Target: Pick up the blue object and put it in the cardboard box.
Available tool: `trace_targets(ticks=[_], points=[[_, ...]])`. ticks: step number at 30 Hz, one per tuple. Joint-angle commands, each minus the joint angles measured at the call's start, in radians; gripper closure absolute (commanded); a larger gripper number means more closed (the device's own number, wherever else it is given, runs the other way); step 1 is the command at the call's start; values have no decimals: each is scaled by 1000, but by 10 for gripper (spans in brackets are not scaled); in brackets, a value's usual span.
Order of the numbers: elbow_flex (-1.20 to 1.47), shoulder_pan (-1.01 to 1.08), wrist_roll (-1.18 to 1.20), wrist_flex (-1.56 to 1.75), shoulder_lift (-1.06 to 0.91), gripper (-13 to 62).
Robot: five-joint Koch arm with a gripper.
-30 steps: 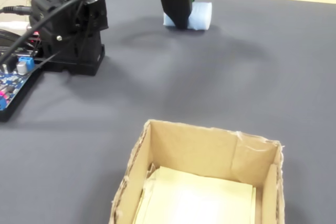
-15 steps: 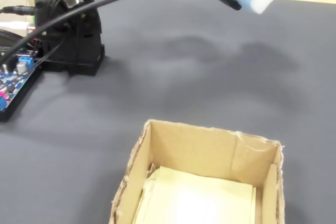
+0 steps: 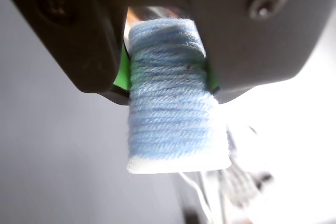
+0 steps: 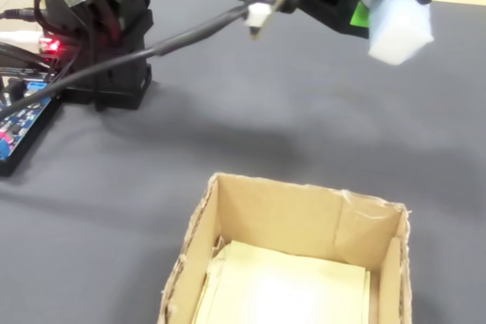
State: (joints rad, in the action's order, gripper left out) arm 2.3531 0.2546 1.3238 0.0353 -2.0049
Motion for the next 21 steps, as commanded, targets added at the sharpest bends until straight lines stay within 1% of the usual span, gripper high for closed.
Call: trace_targets(ticks=[1,7,8,9,11,16,19,20,21], points=[[-48,63,-60,124,-29,394],[-72,287,-103,123,18,394],[-75,403,-103,120,48,394],[-89,469,-103,117,61,394],[-144,548,-103,84,104,394],[-256,635,-98,-9,221,394],[-267,655,-97,-41,245,388],[-273,660,-83,-64,253,347],[-298,660,-40,-121,275,243]])
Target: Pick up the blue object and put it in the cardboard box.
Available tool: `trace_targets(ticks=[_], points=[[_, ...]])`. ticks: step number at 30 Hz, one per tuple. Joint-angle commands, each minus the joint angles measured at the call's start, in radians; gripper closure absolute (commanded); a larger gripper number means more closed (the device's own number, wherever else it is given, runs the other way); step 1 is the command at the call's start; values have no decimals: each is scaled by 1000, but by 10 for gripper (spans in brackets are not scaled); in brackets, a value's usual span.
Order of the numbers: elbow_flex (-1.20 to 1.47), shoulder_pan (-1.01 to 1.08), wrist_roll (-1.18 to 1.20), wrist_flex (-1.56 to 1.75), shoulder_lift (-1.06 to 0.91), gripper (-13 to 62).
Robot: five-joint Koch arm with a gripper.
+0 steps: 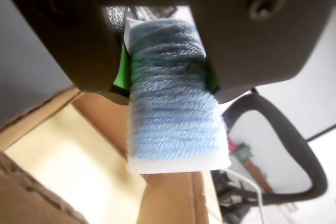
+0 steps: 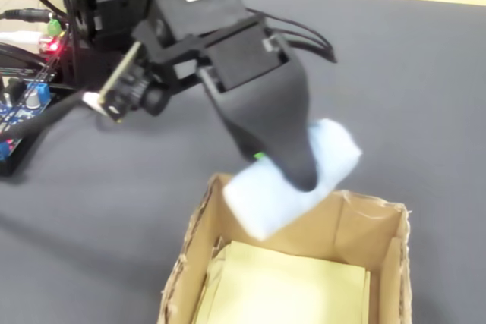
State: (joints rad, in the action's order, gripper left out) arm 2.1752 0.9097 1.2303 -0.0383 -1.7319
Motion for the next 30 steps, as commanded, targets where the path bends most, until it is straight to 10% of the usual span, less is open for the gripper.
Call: trace_targets(ticks=[1,30], points=[[-130,5,55,-69,9,218],[212,-506,270,146,-367,157]])
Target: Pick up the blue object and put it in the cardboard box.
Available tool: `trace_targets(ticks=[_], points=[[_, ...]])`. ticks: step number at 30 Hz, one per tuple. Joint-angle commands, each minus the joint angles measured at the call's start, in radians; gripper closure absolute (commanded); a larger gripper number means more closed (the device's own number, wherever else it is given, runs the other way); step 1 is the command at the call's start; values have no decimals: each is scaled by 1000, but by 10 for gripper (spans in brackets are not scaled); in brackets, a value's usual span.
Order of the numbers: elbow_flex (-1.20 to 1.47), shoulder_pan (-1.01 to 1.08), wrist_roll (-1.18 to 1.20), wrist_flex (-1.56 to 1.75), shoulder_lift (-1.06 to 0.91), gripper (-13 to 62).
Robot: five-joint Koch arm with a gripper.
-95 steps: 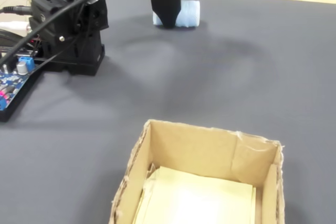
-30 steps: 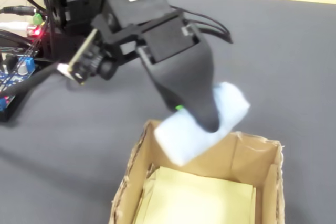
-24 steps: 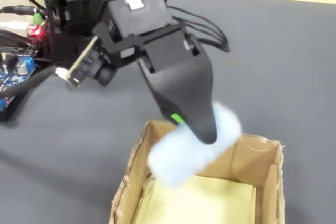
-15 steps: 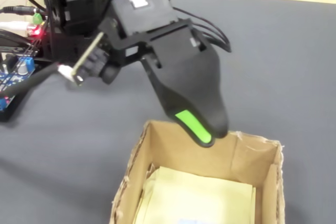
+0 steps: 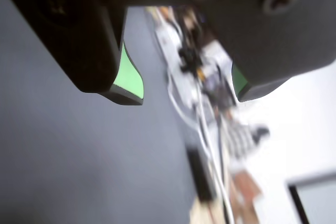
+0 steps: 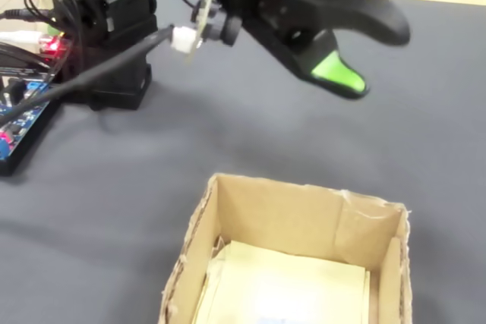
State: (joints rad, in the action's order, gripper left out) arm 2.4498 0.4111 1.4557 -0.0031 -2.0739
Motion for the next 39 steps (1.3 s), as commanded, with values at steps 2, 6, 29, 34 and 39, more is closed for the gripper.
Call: trace_targets(ticks=[2,6,29,34,39], points=[[20,-109,67,138,-92,157],[147,-253,100,163,-195,156],[669,-423,222,201,-298,154],[669,-423,212,2,-298,153],[669,-423,210,11,-295,153]])
